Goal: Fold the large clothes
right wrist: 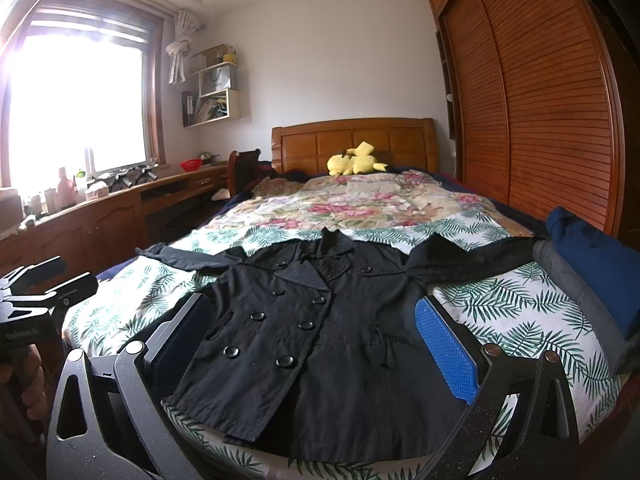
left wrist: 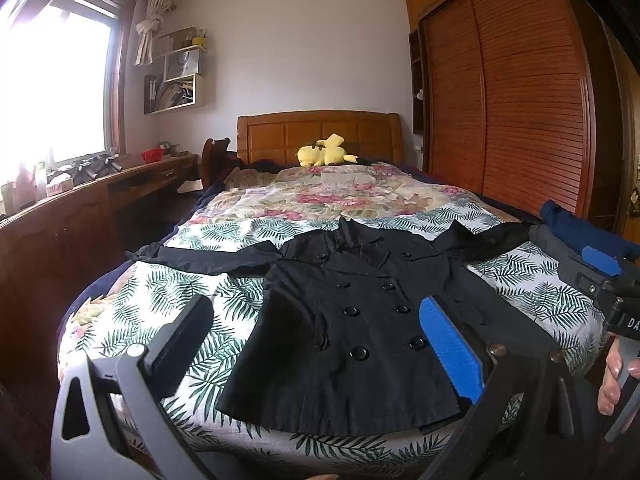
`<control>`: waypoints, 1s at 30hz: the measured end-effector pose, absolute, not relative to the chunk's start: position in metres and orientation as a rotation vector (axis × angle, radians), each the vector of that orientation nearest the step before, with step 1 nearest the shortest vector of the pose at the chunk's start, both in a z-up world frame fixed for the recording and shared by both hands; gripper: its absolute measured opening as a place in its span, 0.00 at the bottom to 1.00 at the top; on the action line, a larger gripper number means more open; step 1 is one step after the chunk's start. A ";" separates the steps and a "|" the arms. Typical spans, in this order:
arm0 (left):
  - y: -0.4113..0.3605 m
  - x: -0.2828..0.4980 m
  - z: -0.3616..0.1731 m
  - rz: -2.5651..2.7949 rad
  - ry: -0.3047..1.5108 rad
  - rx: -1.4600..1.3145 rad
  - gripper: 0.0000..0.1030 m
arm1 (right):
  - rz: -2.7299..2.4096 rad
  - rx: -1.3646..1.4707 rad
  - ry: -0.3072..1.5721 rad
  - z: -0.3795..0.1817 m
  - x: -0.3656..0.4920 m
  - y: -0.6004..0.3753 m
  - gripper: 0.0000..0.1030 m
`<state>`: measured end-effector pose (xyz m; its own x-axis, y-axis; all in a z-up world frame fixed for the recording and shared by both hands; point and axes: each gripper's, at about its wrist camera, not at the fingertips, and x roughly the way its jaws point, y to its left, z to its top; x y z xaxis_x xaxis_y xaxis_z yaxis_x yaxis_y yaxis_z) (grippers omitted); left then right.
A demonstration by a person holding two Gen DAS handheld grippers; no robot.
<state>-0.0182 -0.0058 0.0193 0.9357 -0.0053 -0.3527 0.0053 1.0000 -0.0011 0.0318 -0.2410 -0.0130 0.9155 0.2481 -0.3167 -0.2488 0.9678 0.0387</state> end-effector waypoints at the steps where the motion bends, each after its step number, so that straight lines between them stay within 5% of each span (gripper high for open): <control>1: -0.006 -0.018 0.020 -0.005 0.360 0.001 1.00 | 0.255 -0.002 0.324 -0.013 0.032 -0.242 1.00; 30: -0.009 -0.020 0.019 -0.005 0.358 0.006 1.00 | 0.256 -0.001 0.324 -0.013 0.031 -0.242 1.00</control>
